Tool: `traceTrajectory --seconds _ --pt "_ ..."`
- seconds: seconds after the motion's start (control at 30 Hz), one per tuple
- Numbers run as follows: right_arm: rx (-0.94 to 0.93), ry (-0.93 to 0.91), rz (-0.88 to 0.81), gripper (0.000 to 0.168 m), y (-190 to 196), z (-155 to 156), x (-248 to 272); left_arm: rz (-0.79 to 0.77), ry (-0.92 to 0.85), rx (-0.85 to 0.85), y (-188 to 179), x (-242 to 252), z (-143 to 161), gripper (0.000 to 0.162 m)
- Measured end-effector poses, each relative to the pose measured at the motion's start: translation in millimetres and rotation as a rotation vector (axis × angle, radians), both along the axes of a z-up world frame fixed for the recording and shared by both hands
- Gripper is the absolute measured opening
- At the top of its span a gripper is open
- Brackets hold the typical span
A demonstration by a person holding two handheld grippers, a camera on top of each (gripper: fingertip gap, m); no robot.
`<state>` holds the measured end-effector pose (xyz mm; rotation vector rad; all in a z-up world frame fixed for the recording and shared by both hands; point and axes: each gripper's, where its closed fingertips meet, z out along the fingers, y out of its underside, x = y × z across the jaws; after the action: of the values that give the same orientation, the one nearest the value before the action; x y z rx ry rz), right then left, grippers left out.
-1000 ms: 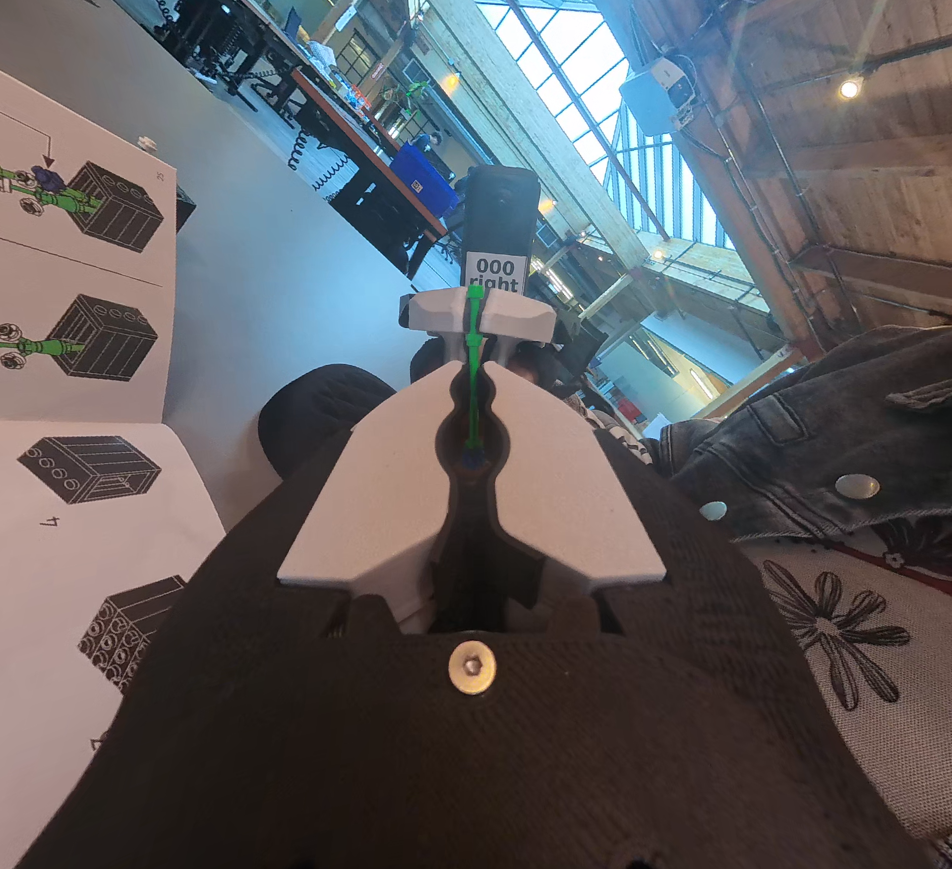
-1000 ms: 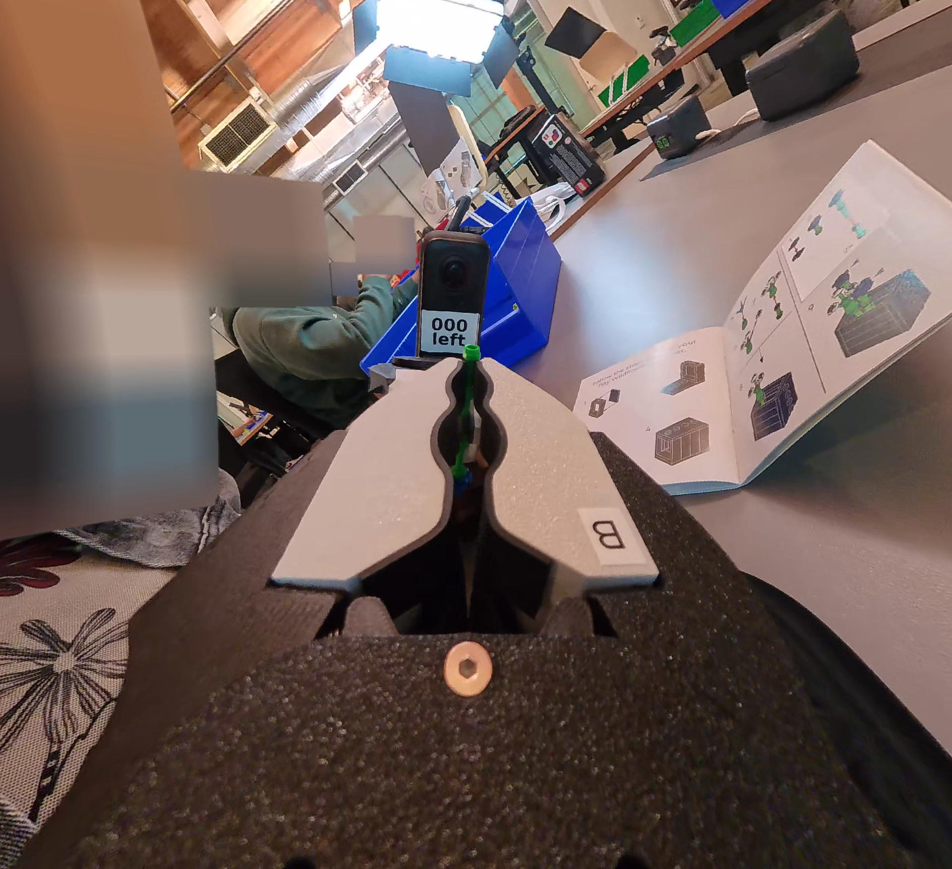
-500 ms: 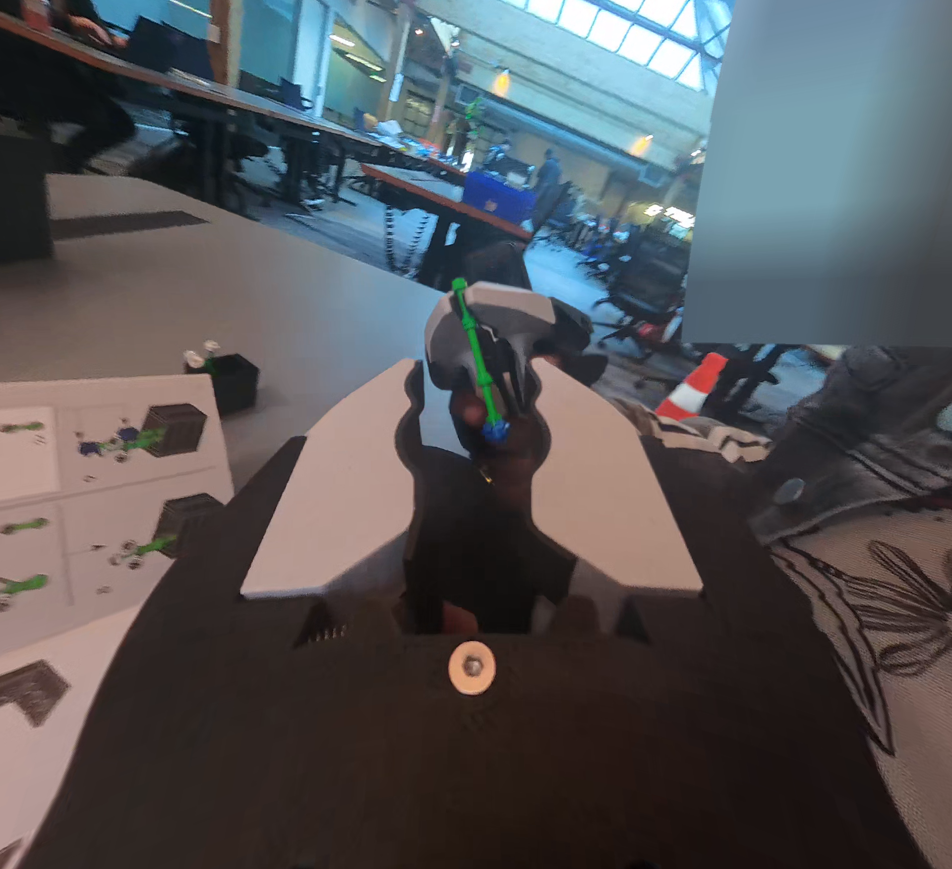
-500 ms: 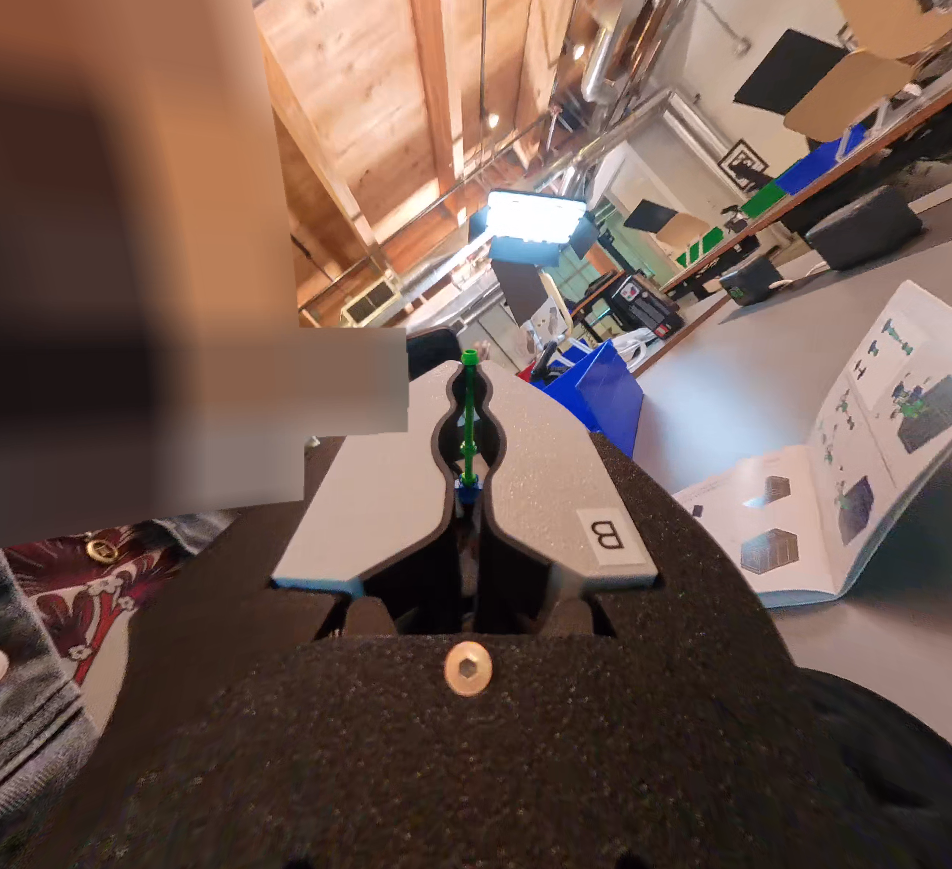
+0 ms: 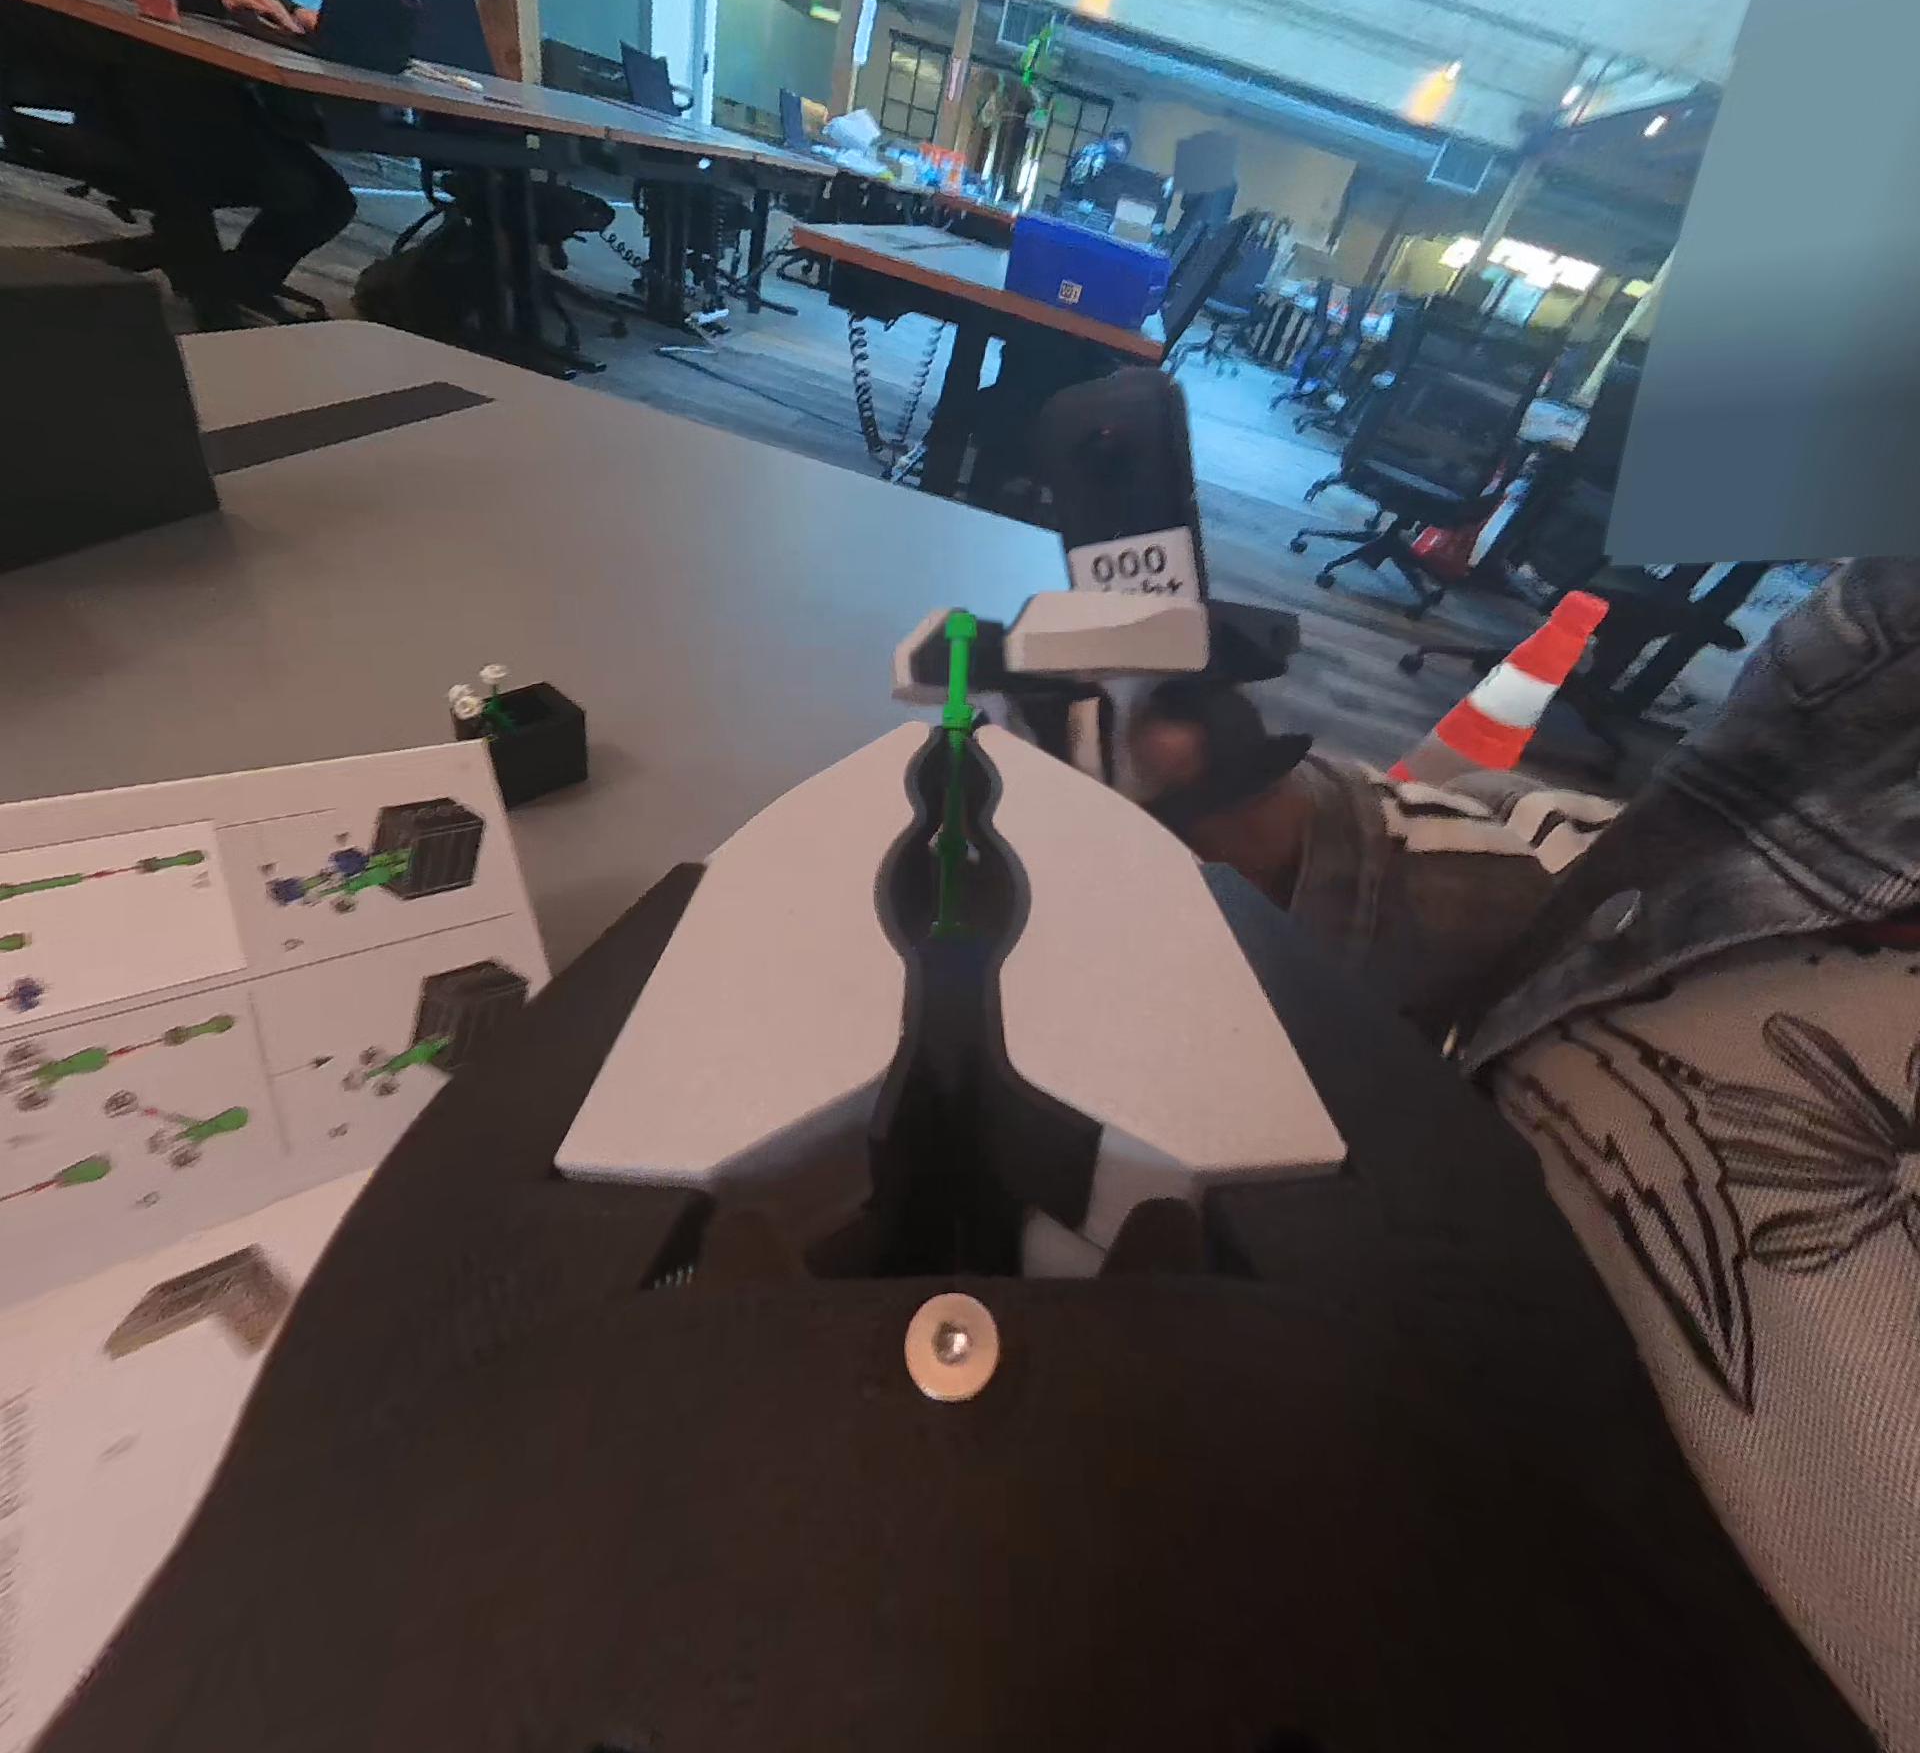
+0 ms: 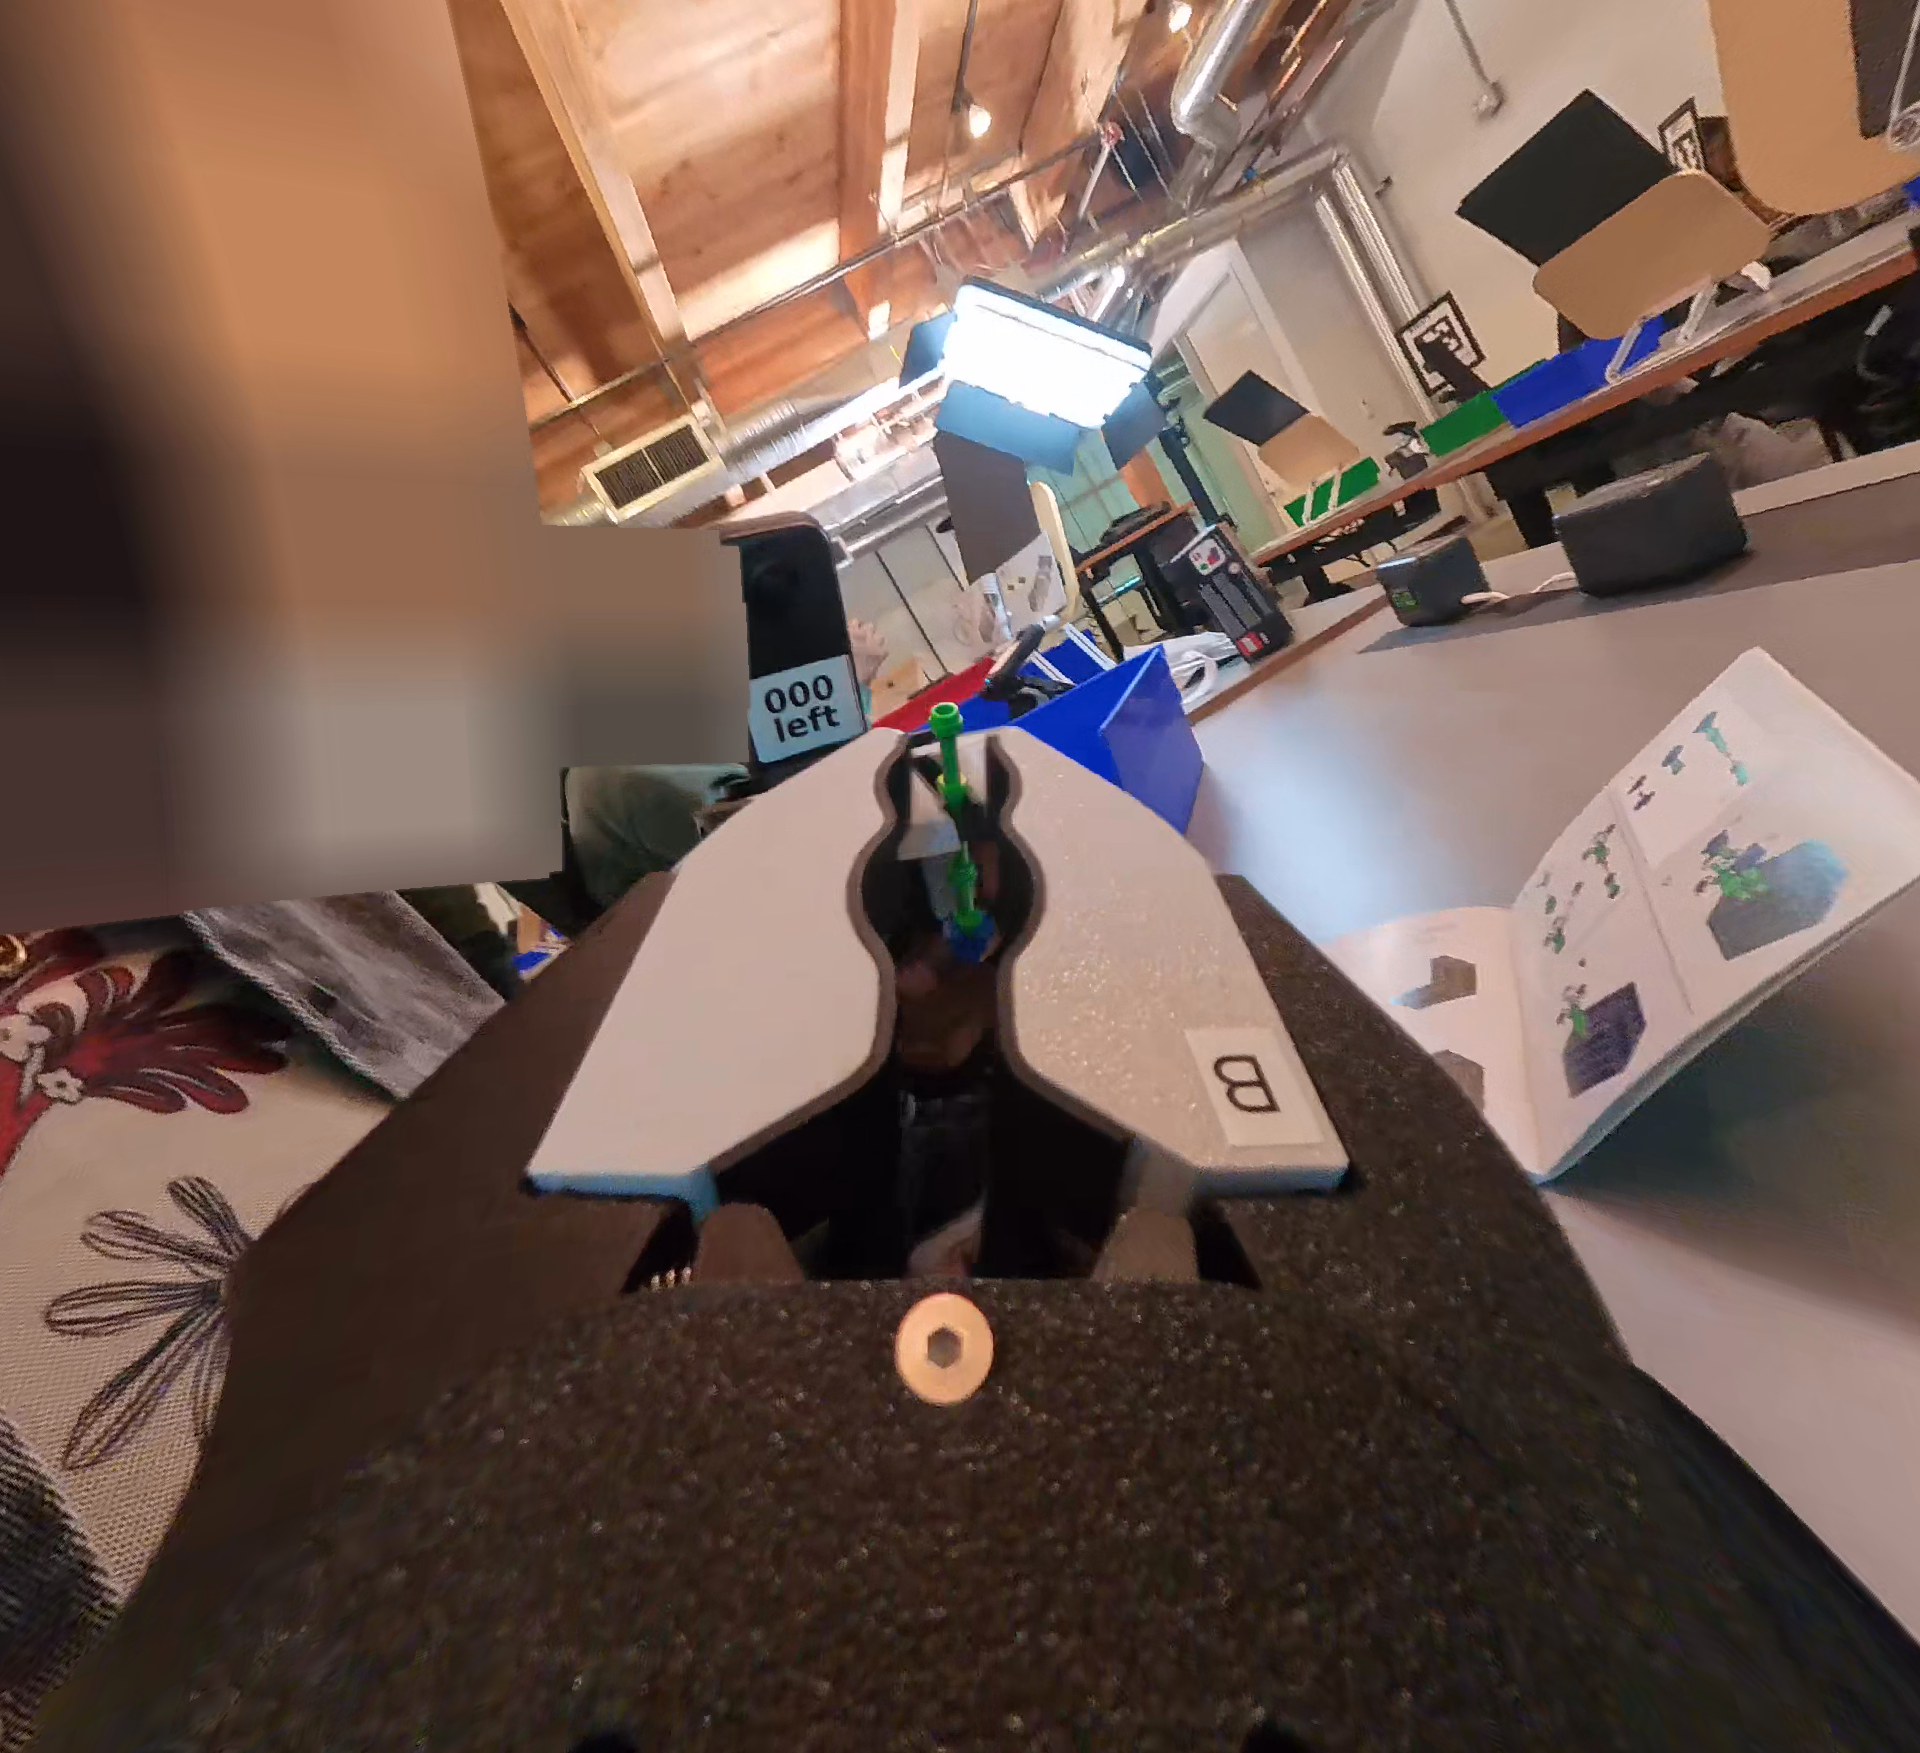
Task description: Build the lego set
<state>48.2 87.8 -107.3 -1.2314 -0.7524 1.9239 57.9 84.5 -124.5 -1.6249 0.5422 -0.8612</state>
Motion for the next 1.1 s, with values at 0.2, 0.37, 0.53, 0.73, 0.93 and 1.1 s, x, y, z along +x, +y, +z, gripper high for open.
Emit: traceTrajectory --seconds 0.2,0.37,0.53,0.73,0.93,1.1 --pt "0.101 -0.092 -0.033 0.027 6.5 -6.7 4.1 0.109 0.297 0.017 1.4 -44.0 -18.2 0.003" --pt "0.479 -0.321 -0.012 0.032 2.5 -11.0 -1.4 0.047 0.603 -0.034 -2.2 -62.1 -42.4 0.004" --pt "1.172 -0.617 -0.011 0.026 3.2 -24.5 -13.0 -0.117 0.693 -0.145 -9.7 -57.7 -54.2 0.003" --pt "1.392 -0.725 0.121 0.025 -15.2 -46.3 -29.3 -0.218 0.672 -0.243 -12.1 -52.6 -52.5 0.003" --pt "1.455 -0.783 0.053 0.022 -13.3 -56.6 -38.8 -0.252 0.700 -0.235 -14.0 -44.5 -52.3 0.003" --pt "1.415 -0.758 0.018 0.013 -13.9 -56.1 -38.4 -0.254 0.684 -0.226 -14.8 -42.4 -50.1 0.003"
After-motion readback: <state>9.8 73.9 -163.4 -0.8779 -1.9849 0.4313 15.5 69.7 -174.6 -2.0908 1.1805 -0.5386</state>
